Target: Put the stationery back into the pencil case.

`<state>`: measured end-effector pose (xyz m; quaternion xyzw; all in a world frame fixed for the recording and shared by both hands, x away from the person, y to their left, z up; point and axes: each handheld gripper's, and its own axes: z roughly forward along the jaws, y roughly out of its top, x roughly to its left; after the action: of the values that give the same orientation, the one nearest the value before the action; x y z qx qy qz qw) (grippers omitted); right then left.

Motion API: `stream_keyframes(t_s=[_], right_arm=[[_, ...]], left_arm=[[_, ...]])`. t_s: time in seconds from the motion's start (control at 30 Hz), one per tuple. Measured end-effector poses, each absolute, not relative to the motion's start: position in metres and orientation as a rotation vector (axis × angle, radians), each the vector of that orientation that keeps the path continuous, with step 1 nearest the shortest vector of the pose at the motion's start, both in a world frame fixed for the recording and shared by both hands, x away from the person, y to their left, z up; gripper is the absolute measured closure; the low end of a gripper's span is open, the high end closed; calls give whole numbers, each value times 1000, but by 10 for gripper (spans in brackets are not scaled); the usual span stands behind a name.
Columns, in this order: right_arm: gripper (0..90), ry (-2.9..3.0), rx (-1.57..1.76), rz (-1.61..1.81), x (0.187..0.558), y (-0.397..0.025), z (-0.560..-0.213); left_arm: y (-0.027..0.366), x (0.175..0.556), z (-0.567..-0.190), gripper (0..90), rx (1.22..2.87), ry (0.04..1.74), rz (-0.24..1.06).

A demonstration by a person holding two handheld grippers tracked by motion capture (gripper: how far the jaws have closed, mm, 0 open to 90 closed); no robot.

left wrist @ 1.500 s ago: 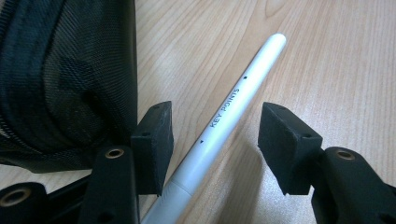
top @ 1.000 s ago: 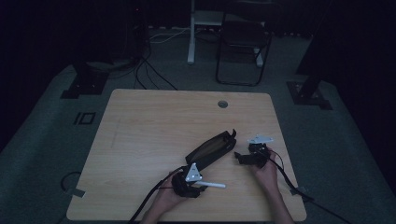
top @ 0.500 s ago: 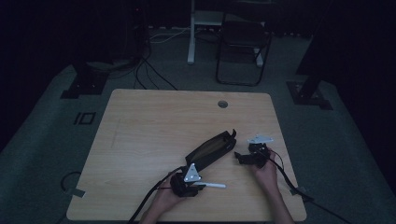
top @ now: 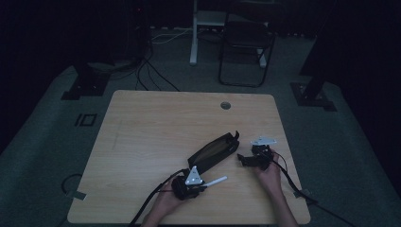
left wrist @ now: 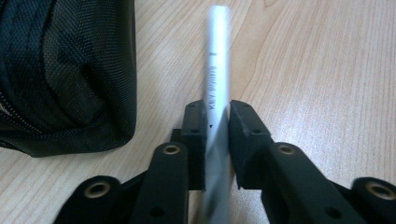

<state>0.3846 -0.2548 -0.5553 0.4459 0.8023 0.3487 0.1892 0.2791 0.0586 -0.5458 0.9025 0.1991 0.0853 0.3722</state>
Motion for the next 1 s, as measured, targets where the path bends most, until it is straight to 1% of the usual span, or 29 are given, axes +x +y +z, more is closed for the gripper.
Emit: stream_keyframes(t_s=[0.23, 1.0], right_arm=[[128, 2256, 1255, 980, 385, -255, -555], [128, 2256, 1254, 980, 385, -255, -555]], left_arm=[[60, 280, -546, 781, 2308, 529, 195], [54, 275, -543, 785, 2312, 533, 236]])
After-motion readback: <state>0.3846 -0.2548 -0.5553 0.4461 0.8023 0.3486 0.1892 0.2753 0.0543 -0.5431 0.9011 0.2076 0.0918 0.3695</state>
